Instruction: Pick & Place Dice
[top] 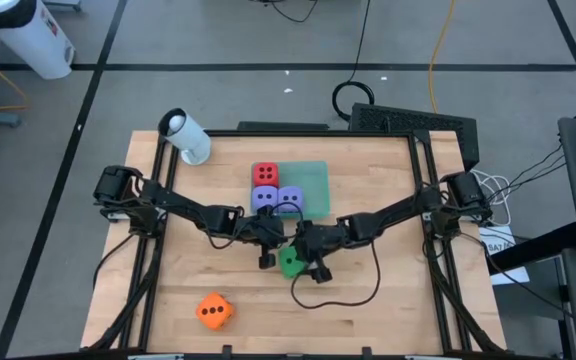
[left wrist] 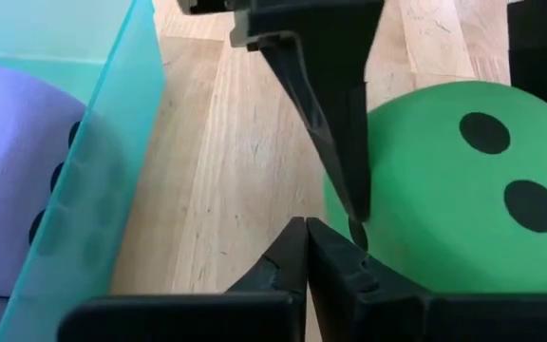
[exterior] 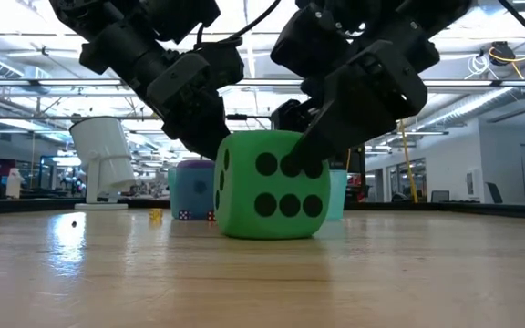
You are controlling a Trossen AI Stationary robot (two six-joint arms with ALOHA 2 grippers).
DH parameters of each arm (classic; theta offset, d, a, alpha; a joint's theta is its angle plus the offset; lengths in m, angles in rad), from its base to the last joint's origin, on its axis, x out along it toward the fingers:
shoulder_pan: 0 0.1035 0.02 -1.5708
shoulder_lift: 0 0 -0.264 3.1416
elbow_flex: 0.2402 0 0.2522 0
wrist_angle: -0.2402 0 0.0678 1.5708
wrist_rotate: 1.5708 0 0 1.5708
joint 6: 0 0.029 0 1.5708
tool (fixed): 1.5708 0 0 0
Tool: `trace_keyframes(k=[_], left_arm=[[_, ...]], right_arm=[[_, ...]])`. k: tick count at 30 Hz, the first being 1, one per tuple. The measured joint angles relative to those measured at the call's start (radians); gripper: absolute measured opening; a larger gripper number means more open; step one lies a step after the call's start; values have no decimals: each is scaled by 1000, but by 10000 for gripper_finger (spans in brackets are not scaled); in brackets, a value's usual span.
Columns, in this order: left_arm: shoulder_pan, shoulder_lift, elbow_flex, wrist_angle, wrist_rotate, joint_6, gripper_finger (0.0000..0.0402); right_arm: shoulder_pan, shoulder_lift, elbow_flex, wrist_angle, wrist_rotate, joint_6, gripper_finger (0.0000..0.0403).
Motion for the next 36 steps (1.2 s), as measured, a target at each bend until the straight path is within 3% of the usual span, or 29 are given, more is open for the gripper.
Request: trace_keyframes(k=[10,17,22,29,32,36], left_arm=[[-3,-67,1,-64,-15,8,17],[-66,-188,0,-229,-187,-6,4],[-120,-254,1,-312,-314,-36,18],[-161,-296,0,-342,-396,-49,5],[-160,-295,0,-339,-400,-35,5],[-135,-296,0,-307,-442,-4,13]], right_arm=[[-13,-14,-2,-6,-19,55,360],[-18,-55,-2,7,-41,40,363],[-51,-146,-2,2,-14,-14,363],[-194,-295,-1,-3,116,-103,363],[-284,-322,-1,-8,114,-141,363],[-400,-313,-1,-6,37,-159,363]])
